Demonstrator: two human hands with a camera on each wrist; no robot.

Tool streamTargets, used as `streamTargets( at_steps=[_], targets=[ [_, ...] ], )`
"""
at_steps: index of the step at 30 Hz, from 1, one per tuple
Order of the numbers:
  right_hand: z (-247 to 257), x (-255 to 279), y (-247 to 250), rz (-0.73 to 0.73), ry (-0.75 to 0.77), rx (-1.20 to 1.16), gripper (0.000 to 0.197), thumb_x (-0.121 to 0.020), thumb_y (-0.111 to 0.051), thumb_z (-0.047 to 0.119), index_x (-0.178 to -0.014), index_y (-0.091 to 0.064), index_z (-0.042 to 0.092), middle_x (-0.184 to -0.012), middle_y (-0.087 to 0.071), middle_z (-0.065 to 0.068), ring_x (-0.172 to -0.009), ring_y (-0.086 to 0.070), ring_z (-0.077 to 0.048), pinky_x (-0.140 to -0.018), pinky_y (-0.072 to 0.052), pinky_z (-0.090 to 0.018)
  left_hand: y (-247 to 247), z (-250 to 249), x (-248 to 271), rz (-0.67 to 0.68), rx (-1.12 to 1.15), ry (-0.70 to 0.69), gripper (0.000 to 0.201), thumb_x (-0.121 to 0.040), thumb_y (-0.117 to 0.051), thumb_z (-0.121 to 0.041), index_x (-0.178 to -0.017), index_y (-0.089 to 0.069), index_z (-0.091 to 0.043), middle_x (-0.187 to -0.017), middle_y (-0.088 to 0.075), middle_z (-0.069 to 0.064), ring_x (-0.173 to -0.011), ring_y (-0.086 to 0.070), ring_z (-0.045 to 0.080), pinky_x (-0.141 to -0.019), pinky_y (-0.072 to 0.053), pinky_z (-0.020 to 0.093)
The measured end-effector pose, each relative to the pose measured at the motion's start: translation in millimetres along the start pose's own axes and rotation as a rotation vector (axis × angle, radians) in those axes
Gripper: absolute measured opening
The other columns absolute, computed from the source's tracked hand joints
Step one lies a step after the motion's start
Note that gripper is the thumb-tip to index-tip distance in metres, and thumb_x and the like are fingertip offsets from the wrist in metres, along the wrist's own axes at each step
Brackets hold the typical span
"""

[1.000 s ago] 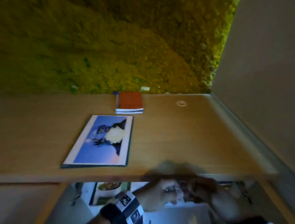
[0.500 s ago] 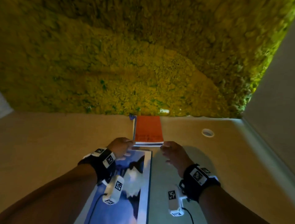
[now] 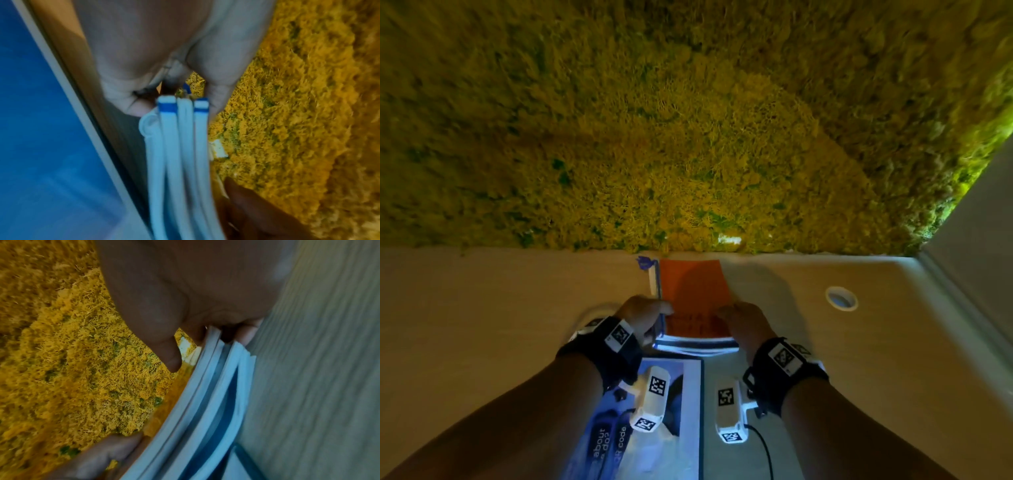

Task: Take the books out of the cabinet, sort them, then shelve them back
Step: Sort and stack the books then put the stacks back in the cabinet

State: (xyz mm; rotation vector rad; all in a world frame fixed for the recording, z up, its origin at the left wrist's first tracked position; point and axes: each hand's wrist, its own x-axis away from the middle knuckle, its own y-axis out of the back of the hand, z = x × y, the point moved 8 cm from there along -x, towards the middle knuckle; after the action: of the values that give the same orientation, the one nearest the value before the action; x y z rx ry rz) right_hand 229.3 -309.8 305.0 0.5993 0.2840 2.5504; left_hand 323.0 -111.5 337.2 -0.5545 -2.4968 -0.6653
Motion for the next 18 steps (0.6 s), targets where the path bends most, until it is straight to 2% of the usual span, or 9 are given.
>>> streamTargets(
  at_steps=[2,4,6,8,9,11,14,16,18],
  targets=[
    [-2,8,3,0.034,-0.056,-0.083,0.021,-0.090,-0.069,0.021,-0.104,-0.072,0.005,-0.098,-0.071,-0.005,-0.093,-0.067,-0.023,-0.086,-0.055,-0.033,-7,-10,17,0.026,0.006,-0.061,0.020,-0.095,-0.062,-0.023,-0.095,-0.052,-0.006,-0.072,-0.044,0.009,-0.055,-0.044,0.022,-0.050,-0.036,0.028],
    [-7,24,7,0.068,-0.123,-0.280,0.018,-0.081,-0.075,0.017,-0.092,-0.073,0.003,-0.087,-0.074,-0.010,-0.080,-0.069,-0.028,-0.074,-0.058,-0.035,-17,-22,38,0.086,0.095,-0.183,0.017,-0.096,-0.059,-0.018,-0.104,-0.049,-0.007,-0.080,-0.043,0.010,-0.063,-0.043,0.023,-0.051,-0.036,0.029],
    [-9,48,14,0.099,-0.143,-0.467,0.014,-0.088,-0.073,0.017,-0.096,-0.073,0.006,-0.083,-0.074,-0.010,-0.073,-0.070,-0.027,-0.067,-0.059,-0.033,-25,-25,66,0.139,0.243,-0.271,0.027,-0.085,-0.066,-0.016,-0.106,-0.052,-0.007,-0.090,-0.047,0.014,-0.078,-0.049,0.029,-0.063,-0.042,0.031],
    [-12,84,25,0.123,-0.117,-0.545,0.023,-0.090,-0.074,0.027,-0.106,-0.073,0.010,-0.089,-0.077,-0.006,-0.078,-0.072,-0.024,-0.070,-0.060,-0.035,-29,-17,93,0.162,0.379,-0.320,0.044,-0.066,-0.072,-0.020,-0.108,-0.061,-0.010,-0.095,-0.059,0.019,-0.092,-0.058,0.036,-0.080,-0.051,0.050],
    [-14,103,30,0.133,-0.093,-0.546,0.026,-0.090,-0.074,0.031,-0.108,-0.073,0.012,-0.091,-0.078,-0.004,-0.083,-0.072,-0.023,-0.076,-0.060,-0.037,-32,-10,109,0.184,0.423,-0.336,0.049,-0.064,-0.071,-0.019,-0.111,-0.062,-0.012,-0.097,-0.063,0.023,-0.094,-0.062,0.040,-0.086,-0.051,0.060],
    [-20,145,39,0.188,-0.033,-0.591,0.025,-0.092,-0.072,0.029,-0.110,-0.073,0.012,-0.103,-0.078,-0.007,-0.096,-0.073,-0.028,-0.092,-0.059,-0.049,-39,10,148,0.211,0.451,-0.356,0.054,-0.064,-0.071,-0.018,-0.116,-0.061,-0.010,-0.105,-0.066,0.028,-0.099,-0.064,0.044,-0.095,-0.046,0.067],
    [-44,221,47,0.272,-0.017,-0.668,0.021,-0.095,-0.063,0.016,-0.111,-0.070,0.003,-0.113,-0.073,-0.020,-0.098,-0.072,-0.032,-0.089,-0.060,-0.054,-53,57,208,0.162,0.544,-0.353,0.051,-0.056,-0.076,-0.012,-0.105,-0.063,-0.009,-0.094,-0.065,0.024,-0.086,-0.063,0.038,-0.088,-0.049,0.062],
    [-74,273,50,0.299,-0.034,-0.673,0.035,-0.093,-0.063,0.011,-0.124,-0.063,-0.004,-0.128,-0.065,-0.030,-0.110,-0.066,-0.040,-0.090,-0.059,-0.055,-68,100,248,0.125,0.593,-0.314,0.041,-0.066,-0.073,-0.001,-0.103,-0.062,-0.013,-0.090,-0.064,0.021,-0.080,-0.062,0.033,-0.081,-0.051,0.049],
    [-115,324,49,0.307,-0.081,-0.680,0.049,-0.088,-0.064,0.011,-0.134,-0.057,-0.005,-0.133,-0.062,-0.031,-0.116,-0.062,-0.045,-0.093,-0.056,-0.060,-90,151,289,0.124,0.585,-0.273,0.036,-0.077,-0.069,0.003,-0.107,-0.060,-0.015,-0.094,-0.064,0.022,-0.082,-0.064,0.034,-0.084,-0.052,0.047]
  ],
)
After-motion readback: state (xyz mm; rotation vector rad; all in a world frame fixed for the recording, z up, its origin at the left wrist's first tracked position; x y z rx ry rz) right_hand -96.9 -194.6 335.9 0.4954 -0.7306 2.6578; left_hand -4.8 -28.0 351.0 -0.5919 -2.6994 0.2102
